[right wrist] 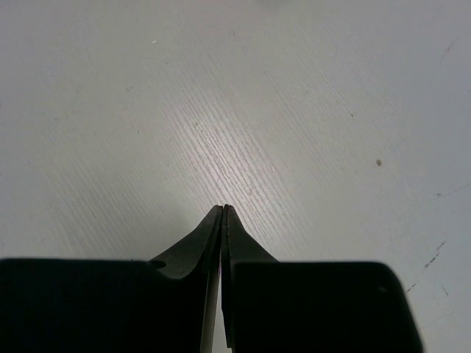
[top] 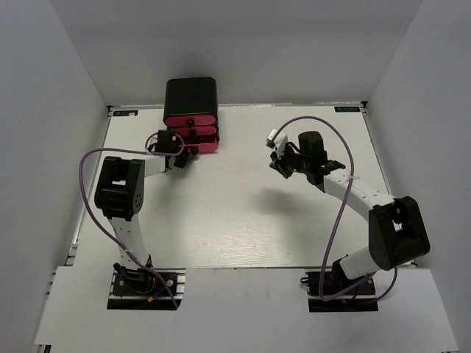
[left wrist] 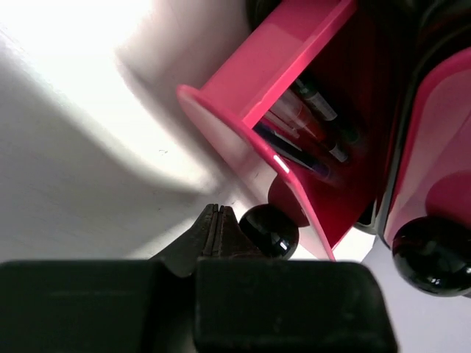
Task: Sort the stationery into containers
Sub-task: Close the drawer in the storage box, then reset both arms
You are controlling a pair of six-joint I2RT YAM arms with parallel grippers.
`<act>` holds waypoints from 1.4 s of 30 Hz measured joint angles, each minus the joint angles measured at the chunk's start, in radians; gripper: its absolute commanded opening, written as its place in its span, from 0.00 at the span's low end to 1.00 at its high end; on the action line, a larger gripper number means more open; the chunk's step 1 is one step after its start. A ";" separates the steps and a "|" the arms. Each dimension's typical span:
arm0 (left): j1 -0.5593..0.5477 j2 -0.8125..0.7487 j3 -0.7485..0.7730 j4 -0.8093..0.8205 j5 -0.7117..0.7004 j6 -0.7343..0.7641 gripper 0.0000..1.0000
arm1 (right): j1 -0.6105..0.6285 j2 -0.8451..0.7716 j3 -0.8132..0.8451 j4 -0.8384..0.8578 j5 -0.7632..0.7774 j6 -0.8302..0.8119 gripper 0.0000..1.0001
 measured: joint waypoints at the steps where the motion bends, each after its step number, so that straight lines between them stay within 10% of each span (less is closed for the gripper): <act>1: 0.001 0.002 0.003 -0.002 0.000 -0.003 0.00 | -0.002 0.000 -0.002 -0.003 -0.002 0.000 0.06; 30: 0.005 0.063 0.095 0.024 -0.041 -0.107 0.03 | -0.019 -0.029 -0.052 -0.029 -0.026 0.002 0.11; 38: 0.005 -0.117 -0.160 0.019 -0.008 -0.097 0.22 | -0.019 -0.053 -0.079 -0.031 -0.039 0.009 0.66; 42: 0.005 -0.322 -0.310 -0.061 -0.001 -0.025 0.61 | -0.019 -0.067 -0.094 -0.032 -0.042 0.018 0.90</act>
